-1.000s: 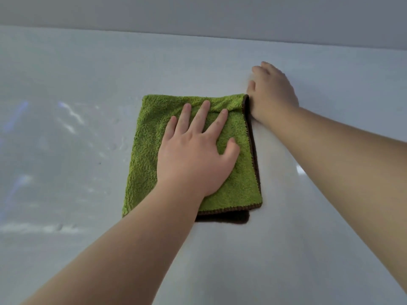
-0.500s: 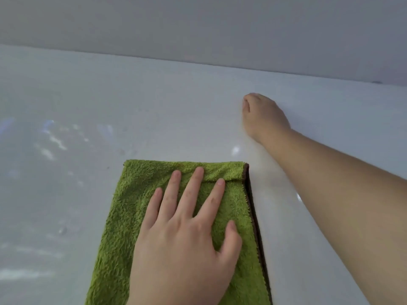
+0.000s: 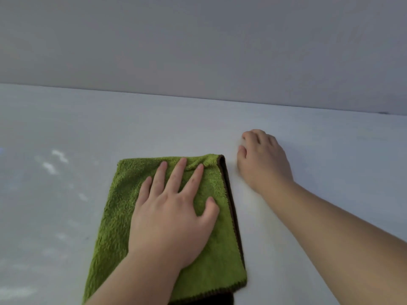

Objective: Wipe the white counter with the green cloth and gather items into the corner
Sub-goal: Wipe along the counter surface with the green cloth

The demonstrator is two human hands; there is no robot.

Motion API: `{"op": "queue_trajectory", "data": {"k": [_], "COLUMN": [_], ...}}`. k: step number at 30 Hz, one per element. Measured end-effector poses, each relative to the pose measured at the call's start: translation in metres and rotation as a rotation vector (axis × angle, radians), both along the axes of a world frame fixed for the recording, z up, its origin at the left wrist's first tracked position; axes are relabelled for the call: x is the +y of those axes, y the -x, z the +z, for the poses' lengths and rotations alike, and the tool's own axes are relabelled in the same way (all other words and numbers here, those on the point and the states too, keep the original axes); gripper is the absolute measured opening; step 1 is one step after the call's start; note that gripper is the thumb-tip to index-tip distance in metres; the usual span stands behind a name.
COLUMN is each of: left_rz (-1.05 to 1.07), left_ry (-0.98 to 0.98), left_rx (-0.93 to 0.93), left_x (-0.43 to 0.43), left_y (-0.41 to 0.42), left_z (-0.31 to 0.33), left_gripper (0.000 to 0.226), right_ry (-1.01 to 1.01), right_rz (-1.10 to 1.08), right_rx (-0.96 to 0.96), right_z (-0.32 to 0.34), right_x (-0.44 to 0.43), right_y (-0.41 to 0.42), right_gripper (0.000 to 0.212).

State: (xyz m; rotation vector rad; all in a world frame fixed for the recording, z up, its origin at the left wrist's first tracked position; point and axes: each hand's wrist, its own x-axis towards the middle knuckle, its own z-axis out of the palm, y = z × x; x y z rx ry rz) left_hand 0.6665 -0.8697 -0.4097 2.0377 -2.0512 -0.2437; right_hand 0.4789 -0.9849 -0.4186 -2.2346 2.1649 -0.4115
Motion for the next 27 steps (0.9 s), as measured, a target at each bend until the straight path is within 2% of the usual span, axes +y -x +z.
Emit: {"op": "queue_trajectory", "data": {"k": [6,16,27], "left_rz": [0.016,-0.047,-0.092], "left_ry": [-0.018,-0.072,-0.049], "left_rx": [-0.052,-0.115,-0.119], "left_x": [-0.095,-0.208,-0.237], "left_y": [-0.005,-0.02,-0.025], "left_z": [-0.005,-0.003,-0.002], "left_gripper": [0.072,0.072,0.073], "right_ry": [0.027,-0.061,-0.082], "right_rz": [0.003,-0.019,-0.044], "right_rx": [0.041,0.03,0.067], "right_z": [-0.003,0.001,0.001], "right_x": [-0.001,0.003,0.004], "right_y": [-0.001,-0.002,-0.003], "right_gripper": [0.042,0.052,0.051]}}
